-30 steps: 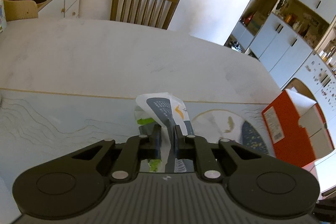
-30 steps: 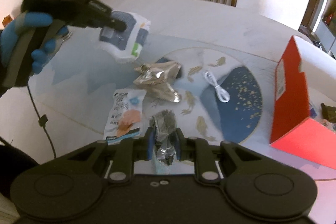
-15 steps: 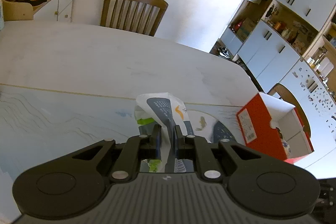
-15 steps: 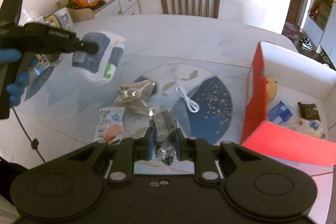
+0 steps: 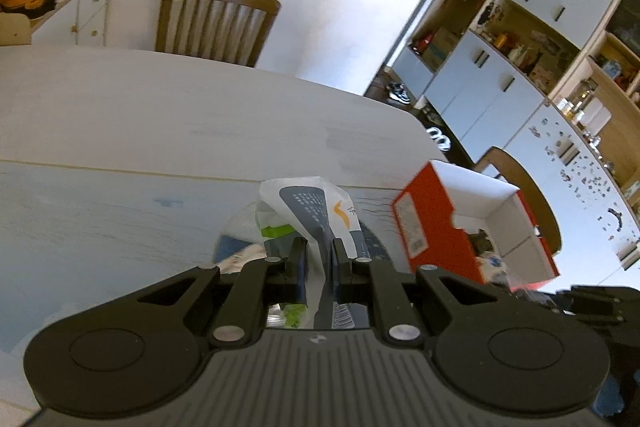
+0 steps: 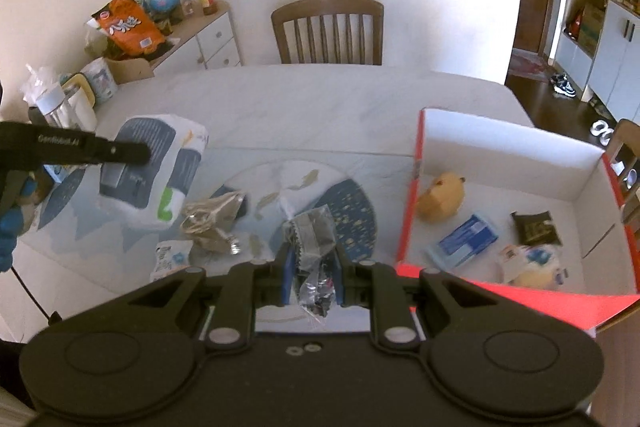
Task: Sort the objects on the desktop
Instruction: 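Carry white-grey bag with left gripper while right gripper carries clear packet to box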
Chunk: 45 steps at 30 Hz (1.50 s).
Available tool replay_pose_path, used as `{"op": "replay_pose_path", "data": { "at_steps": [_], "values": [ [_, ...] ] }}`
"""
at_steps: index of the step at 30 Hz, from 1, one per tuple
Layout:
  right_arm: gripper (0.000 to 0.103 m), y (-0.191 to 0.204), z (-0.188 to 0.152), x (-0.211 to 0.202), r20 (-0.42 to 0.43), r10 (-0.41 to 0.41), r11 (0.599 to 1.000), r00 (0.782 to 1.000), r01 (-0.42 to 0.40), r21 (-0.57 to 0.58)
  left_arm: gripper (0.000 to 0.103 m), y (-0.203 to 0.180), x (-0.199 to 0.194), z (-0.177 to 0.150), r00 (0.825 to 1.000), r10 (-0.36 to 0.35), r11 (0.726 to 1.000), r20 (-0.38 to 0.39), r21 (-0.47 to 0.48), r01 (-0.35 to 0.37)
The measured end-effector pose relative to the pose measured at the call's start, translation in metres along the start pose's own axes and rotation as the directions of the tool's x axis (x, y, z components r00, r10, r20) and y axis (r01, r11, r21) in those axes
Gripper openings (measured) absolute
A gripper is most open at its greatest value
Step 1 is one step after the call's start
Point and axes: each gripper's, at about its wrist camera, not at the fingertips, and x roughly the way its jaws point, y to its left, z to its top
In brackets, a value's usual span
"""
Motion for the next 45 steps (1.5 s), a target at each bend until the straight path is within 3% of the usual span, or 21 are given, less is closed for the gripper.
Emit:
{"op": "replay_pose_path", "data": {
  "at_steps": [23, 37, 45],
  "values": [
    [0.019, -0.109, 0.016, -0.023, 0.031, -0.036, 0.999, 0.999, 0.036, -0.012, 0.011, -0.127, 0.054, 0.006, 0.996, -0.090, 0.994, -0.022, 0.064, 0.091],
    [0.019, -0.167, 0.017, -0.022, 0.021, -0.068, 0.997, 0.997, 0.068, -0.020, 0.011, -0.204, 0.101, 0.012, 0.990, -0.126, 0.978, -0.070, 0.157, 0.136],
    [0.019, -0.184, 0.022, -0.012, 0.019, -0.084, 0.996, 0.996, 0.085, -0.036, 0.011, -0.231, 0.134, 0.012, 0.988, -0.109, 0.969, -0.105, 0.209, 0.129]
  ]
}}
